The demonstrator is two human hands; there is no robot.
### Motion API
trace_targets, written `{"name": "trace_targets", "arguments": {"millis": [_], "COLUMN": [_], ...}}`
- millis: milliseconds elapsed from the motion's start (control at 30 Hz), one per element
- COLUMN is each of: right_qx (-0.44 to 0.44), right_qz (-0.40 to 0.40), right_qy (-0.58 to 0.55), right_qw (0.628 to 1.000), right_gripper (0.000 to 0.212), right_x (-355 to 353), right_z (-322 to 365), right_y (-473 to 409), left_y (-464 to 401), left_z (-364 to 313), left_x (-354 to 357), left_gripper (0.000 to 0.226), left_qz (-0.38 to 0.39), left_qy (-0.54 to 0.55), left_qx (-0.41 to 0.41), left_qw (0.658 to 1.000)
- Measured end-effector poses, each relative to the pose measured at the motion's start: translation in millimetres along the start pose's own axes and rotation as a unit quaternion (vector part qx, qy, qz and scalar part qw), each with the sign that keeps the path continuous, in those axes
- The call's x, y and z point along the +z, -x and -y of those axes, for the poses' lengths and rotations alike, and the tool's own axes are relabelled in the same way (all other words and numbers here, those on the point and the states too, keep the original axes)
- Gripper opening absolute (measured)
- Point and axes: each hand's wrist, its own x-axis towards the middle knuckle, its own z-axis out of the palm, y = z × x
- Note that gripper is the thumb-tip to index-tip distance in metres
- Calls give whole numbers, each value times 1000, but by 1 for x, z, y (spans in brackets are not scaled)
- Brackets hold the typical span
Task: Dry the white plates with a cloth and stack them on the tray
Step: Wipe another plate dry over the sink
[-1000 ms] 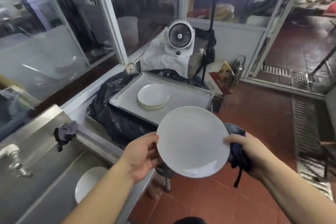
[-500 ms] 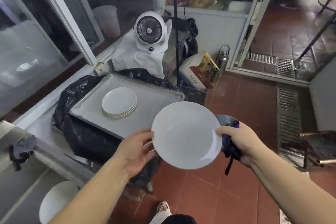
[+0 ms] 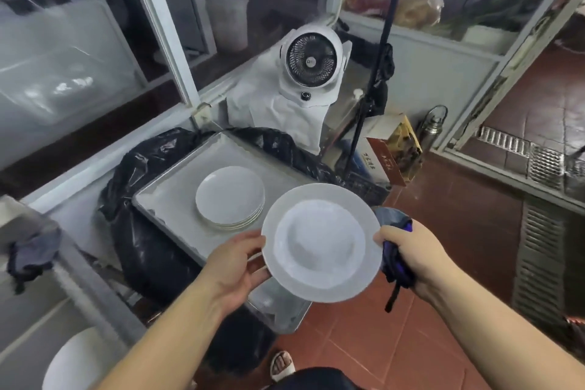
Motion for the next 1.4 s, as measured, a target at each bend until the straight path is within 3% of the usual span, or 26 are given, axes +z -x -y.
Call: {"name": "trace_targets", "arguments": {"millis": [67, 167, 300, 667, 867, 967, 1133, 1400], "right_qx": [-1, -3, -12, -19, 0, -2, -10, -23], "right_qz": [5, 21, 76, 246, 297, 298, 275, 254], "right_qy": [33, 68, 140, 243, 290, 321, 382, 433], "right_qw": [999, 997, 987, 938, 910, 899, 882, 865], "right_gripper": [27, 12, 17, 10, 43, 47, 30, 41], "right_x": [16, 40, 78, 188, 234, 253, 279, 310], "right_z": [6, 17, 35, 55, 66, 63, 54, 45], "right_y": [-18, -48, -94, -237, -291, -311, -334, -348], "left_y": [-8, -17, -31, -78, -118, -141, -180, -213], "left_z": [-9, -20, -32, -54, -64, -66, -60, -59], "left_x": [-9, -20, -36, -53, -56, -62, -84, -106], "left_gripper": [29, 31, 30, 26, 21, 17, 19, 17], "left_qz": [-16, -38, -87, -283, -361, -384, -418, -464], "left_qy": [15, 35, 75, 121, 121, 130, 58, -92], "left_qx": [-5, -2, -3, -2, 9, 5, -9, -32], "left_qw": [1000, 999, 993, 951, 924, 914, 906, 880]}}
